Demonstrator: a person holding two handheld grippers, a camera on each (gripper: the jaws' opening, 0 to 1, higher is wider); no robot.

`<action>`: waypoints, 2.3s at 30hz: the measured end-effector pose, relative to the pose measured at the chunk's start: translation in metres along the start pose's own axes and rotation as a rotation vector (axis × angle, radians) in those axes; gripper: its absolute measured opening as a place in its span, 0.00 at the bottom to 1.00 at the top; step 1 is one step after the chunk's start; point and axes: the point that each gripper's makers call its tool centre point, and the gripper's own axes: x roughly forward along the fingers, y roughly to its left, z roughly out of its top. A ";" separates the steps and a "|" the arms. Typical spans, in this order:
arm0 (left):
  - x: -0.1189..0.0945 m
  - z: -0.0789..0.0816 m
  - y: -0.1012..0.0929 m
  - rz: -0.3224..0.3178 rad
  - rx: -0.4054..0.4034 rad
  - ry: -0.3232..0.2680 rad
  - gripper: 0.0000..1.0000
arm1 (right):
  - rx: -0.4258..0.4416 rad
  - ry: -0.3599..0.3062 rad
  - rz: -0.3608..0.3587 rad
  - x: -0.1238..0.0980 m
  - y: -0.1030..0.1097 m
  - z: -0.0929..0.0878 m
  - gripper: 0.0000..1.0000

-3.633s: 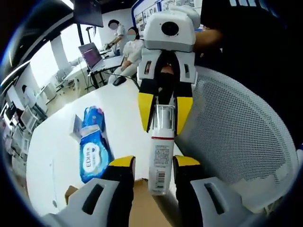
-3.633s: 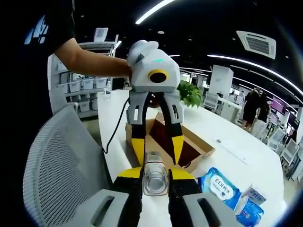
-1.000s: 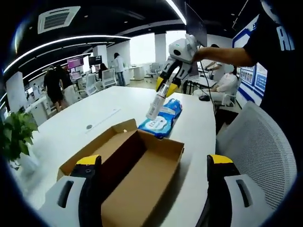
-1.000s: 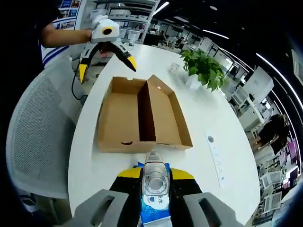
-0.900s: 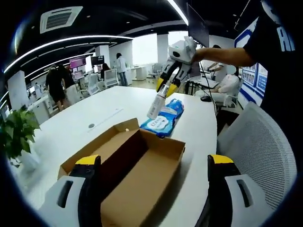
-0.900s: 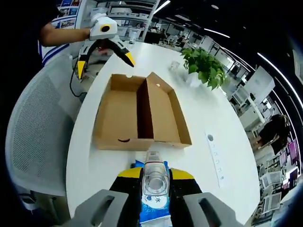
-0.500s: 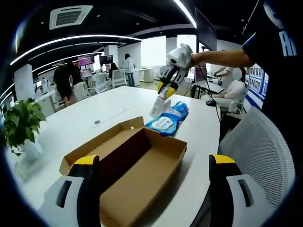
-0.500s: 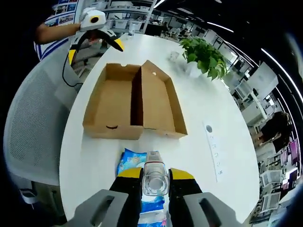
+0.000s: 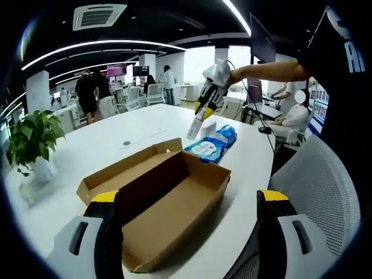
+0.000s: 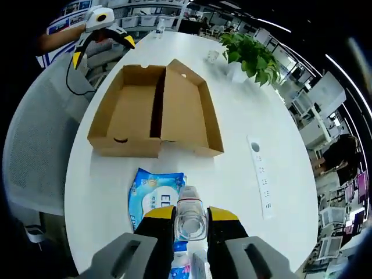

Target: Operate the shoe box by opening the lid, removing the specified soft item, and placing it in the target area until the item is outside and the box remains undamaged.

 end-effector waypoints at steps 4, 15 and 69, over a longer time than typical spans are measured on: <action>-0.007 -0.004 0.004 0.023 -0.010 0.003 1.00 | -0.020 0.024 0.015 0.006 -0.003 -0.005 0.16; -0.021 -0.011 0.013 0.073 -0.036 -0.003 0.99 | -0.084 0.107 0.041 0.025 -0.019 -0.030 0.16; -0.037 -0.044 0.024 0.171 -0.130 0.026 0.91 | -0.036 0.206 0.100 0.062 -0.035 -0.040 0.19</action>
